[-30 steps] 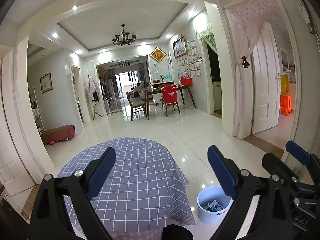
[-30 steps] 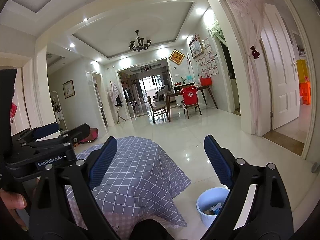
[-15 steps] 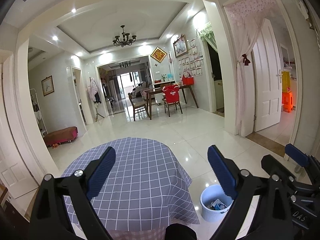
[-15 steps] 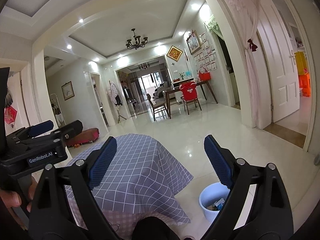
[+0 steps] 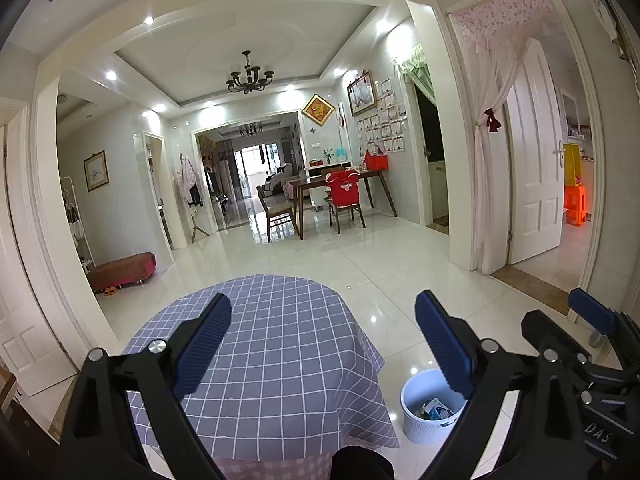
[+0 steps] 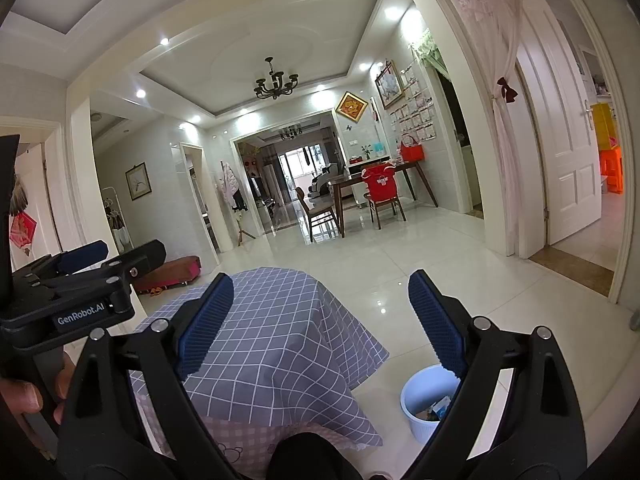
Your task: Collect trash
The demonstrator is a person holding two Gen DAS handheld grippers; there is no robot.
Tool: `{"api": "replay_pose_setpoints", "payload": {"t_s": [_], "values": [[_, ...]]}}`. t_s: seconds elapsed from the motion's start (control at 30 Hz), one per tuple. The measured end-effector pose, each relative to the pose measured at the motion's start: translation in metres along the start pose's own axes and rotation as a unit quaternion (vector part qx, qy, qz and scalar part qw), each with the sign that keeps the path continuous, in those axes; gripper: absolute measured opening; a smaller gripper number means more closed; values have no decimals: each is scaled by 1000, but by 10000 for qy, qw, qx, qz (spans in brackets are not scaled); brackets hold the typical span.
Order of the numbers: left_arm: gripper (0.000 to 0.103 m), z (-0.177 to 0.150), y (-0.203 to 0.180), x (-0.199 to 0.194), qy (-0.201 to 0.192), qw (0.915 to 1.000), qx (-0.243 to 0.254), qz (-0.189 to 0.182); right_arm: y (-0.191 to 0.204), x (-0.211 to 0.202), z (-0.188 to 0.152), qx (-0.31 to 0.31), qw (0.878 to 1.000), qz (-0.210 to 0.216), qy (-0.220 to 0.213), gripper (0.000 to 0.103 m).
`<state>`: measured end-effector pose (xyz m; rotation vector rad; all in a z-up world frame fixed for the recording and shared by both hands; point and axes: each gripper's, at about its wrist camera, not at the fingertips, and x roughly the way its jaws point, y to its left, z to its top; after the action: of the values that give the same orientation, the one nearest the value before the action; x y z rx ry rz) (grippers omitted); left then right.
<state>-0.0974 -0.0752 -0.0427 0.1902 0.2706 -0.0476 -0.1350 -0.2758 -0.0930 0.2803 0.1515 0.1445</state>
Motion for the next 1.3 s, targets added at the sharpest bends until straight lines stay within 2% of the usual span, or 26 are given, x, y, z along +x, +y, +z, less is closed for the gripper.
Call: {"api": "replay_pose_setpoints", "payload": {"t_s": [1.3], "values": [[91,-2,2,1,-5,10000,45,-17,12,9,-4,23,9999,101,62,89]]}}
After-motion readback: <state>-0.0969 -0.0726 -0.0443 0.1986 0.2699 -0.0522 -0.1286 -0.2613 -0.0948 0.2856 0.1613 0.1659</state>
